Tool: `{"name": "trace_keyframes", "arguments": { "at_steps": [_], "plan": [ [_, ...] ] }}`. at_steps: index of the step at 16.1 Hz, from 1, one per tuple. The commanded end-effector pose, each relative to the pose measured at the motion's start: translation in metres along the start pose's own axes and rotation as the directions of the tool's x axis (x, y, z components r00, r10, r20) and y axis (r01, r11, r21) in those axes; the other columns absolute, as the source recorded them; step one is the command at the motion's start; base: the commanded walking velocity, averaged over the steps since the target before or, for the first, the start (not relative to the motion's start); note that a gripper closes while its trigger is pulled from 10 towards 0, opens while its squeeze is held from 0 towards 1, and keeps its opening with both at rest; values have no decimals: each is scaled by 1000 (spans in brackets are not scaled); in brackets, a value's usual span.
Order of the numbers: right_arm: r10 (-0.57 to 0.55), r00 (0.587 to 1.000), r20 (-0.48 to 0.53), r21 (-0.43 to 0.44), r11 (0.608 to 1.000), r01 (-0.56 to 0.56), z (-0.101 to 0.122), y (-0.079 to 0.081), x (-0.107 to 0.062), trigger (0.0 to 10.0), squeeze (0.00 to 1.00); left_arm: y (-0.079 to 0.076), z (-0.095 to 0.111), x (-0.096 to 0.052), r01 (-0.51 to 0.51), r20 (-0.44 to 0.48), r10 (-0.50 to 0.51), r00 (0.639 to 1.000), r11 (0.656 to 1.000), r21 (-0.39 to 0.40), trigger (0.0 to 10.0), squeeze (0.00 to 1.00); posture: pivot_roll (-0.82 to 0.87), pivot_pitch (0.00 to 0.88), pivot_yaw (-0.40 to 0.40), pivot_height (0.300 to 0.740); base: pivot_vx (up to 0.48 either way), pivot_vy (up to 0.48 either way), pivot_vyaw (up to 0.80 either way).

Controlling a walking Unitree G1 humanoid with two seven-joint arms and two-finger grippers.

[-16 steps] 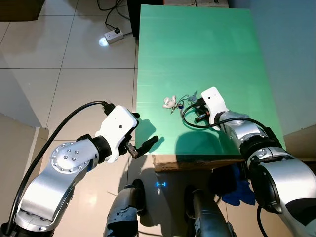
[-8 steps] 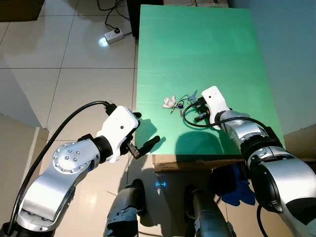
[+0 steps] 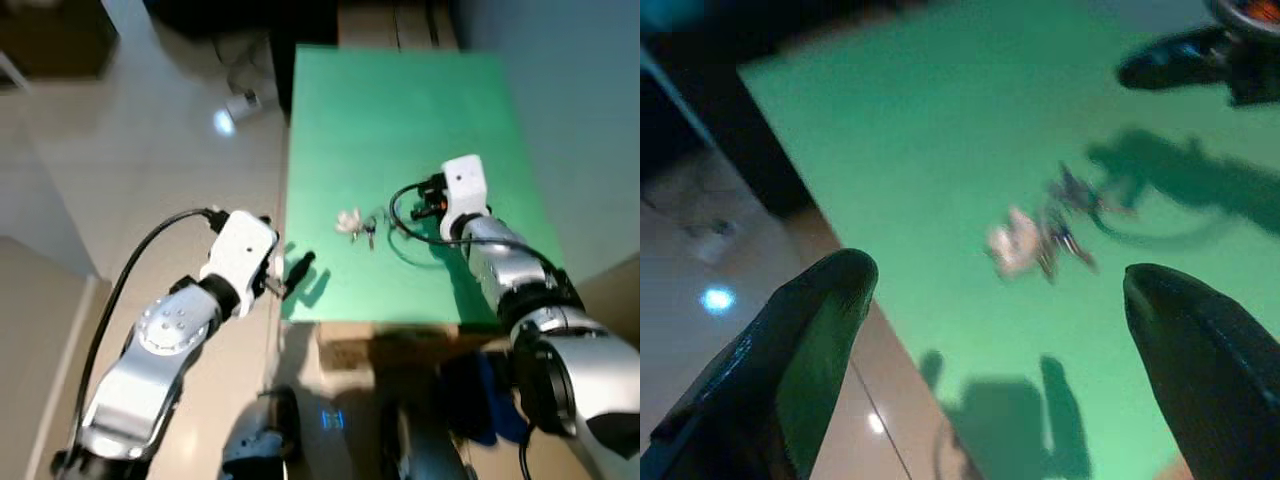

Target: Hang keys on a hook

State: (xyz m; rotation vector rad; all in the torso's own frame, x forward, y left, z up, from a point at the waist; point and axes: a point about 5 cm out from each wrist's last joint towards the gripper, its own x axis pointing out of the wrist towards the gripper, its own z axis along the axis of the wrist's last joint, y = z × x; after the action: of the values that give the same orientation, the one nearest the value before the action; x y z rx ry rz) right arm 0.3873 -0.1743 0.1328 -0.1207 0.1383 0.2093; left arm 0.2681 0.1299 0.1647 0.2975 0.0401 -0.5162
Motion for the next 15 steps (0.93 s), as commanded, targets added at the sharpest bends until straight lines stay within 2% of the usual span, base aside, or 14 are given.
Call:
{"name": "trace_keyframes", "arguments": {
  "at_steps": [1, 2, 6, 8, 9, 10, 12, 15],
  "plan": [
    [-31, 998, 52, 41, 999, 29, 0, 0, -2, 0, 0, 9, -3, 0, -64, 10, 64, 998, 998, 13, 10000, 0, -32, 10, 70, 718, 0, 0, 0],
    [-52, 995, 81, 60, 997, 47, 0, -1, -4, 0, 0, 12, -2, 3, -85, 23, 85, 996, 996, 5, 10000, 0, -38, 0, 80, 718, 0, 0, 0],
    [-80, 978, 190, 36, 997, 75, 2, 1, -18, 0, 0, 17, 2, 18, -128, 76, 130, 989, 991, -38, 10000, 0, -74, 0, 107, 718, 0, 0, 0],
    [-86, 979, 186, 20, 996, 84, -1, 1, -27, 392, 0, 16, 2, 20, -128, 90, 132, 987, 991, -42, 10000, 0, -79, 0, 101, 718, 0, 0, 0],
    [-89, 981, 175, 7, 996, 89, -3, 2, -31, 6706, 0, 14, 2, 21, -122, 92, 127, 988, 991, -54, 10000, 0, -81, 0, 95, 718, 0, 0, 0],
    [-91, 982, 167, 1, 996, 92, -6, 4, -33, 10000, 0, 13, 0, 21, -118, 84, 123, 989, 991, -62, 10000, 0, -81, 0, 95, 718, 0, 0, 0],
    [-86, 988, 130, -5, 996, 87, -17, 15, -45, 10000, 0, 7, -6, 23, -112, 68, 117, 991, 992, -63, 10000, 0, -95, 0, 81, 718, 0, 0, 0],
    [-52, 992, 115, 9, 999, 52, -19, 35, -63, 10000, 0, 9, -11, 24, -139, 66, 143, 987, 988, -64, 10000, 0, -99, 0, 78, 718, 0, 0, 0]
  ]
}}
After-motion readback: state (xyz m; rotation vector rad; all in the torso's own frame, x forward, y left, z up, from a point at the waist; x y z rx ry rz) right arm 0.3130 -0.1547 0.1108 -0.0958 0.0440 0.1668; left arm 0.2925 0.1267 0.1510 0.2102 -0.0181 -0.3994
